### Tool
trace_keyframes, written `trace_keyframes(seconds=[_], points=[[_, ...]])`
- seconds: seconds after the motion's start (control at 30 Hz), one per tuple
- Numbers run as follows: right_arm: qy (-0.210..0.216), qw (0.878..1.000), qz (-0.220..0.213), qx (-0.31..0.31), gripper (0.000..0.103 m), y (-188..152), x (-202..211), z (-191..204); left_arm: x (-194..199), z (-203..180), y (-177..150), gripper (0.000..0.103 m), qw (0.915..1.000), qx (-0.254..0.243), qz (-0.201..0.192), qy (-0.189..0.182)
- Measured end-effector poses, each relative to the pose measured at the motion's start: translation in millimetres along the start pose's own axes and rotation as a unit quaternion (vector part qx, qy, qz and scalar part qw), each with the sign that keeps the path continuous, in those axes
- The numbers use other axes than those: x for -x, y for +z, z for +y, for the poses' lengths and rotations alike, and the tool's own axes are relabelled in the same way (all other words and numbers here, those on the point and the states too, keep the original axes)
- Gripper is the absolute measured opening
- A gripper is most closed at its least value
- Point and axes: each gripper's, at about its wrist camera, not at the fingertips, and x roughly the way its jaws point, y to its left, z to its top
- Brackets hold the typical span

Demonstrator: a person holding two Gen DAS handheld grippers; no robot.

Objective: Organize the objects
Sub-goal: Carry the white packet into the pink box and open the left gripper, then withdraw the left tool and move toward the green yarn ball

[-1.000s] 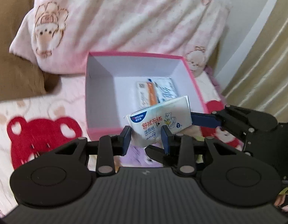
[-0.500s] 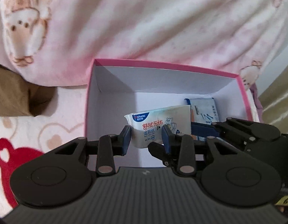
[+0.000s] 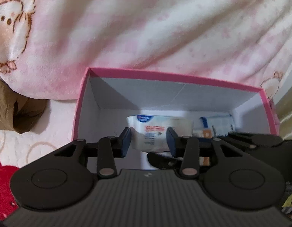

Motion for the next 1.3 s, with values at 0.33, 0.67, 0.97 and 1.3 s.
trace_keyframes(seconds=[0.33, 0.67, 0.97, 1.3], points=[[-0.023, 0.999, -0.017, 0.041, 0.068, -25, 41, 19, 21, -5, -11, 0.053, 0.9999, 0.009, 0.006, -0.002], [-0.016, 0.996, -0.031, 0.080, 0.071, -54, 140, 49, 110, -12, -20, 0.074, 0.9992, -0.040, 0.009, -0.006], [-0.009, 0.993, -0.064, 0.096, 0.077, -97, 232, 69, 202, -9, -59, 0.086, 0.9968, -0.079, -0.001, -0.013], [0.006, 0.993, -0.088, 0.083, 0.085, -155, 279, 61, 249, -39, -110, 0.090, 0.9924, -0.104, 0.015, -0.065]])
